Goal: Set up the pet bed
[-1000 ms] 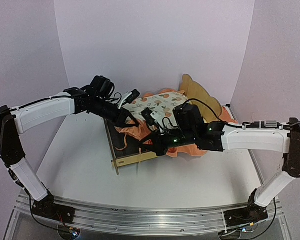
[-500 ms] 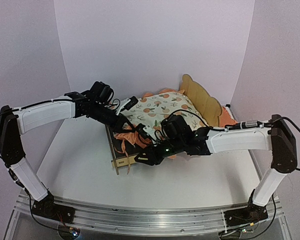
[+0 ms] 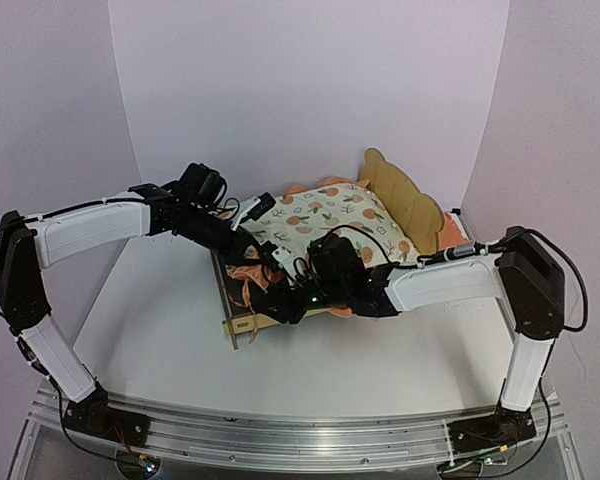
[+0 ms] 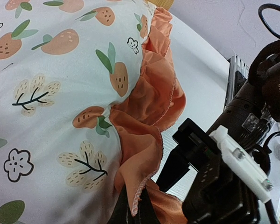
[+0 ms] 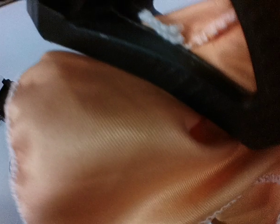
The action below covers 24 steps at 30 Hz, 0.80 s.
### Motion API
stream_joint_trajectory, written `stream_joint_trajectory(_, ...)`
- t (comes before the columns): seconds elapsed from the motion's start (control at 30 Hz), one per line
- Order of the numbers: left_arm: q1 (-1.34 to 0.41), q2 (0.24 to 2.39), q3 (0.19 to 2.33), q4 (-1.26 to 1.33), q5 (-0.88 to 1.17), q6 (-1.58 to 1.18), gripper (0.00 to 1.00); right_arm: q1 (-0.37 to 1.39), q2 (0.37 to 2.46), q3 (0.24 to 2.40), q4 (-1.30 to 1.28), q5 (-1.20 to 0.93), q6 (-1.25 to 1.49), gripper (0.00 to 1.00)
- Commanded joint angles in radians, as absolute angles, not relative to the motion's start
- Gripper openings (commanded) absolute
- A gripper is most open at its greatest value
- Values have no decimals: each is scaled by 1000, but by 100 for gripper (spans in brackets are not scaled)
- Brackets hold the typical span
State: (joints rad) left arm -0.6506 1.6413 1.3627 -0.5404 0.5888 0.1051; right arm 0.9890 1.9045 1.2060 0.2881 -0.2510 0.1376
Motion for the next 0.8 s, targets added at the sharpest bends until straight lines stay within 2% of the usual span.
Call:
stream_joint_trajectory(0.0, -644, 1604, 1361, -513, 588, 112, 0, 994, 1931, 1238, 398, -300, 156, 39)
stream_joint_trajectory(0.4, -644, 1610, 1370, -512, 585, 119, 0, 994, 2017, 1306, 438, -283, 169, 36)
stream_joint_trajectory(0.43, -643, 1609, 1368, -511, 585, 119, 0, 993, 2021, 1308, 444, -279, 178, 32)
stream_joint_trajectory(0.53, -643, 1606, 1367, -511, 582, 117, 0, 994, 2029, 1307, 458, -265, 200, 12)
stream_joint_trajectory(0.6, -639, 1605, 1366, -513, 579, 119, 0, 994, 2018, 1299, 460, -249, 214, 4)
stream_joint_trajectory(0.67, -635, 1602, 1364, -514, 576, 124, 0, 994, 1986, 1277, 460, -236, 222, 0)
stream_joint_trajectory(0.77, -629, 1599, 1359, -511, 569, 128, 0, 993, 1917, 1244, 450, -222, 226, 0)
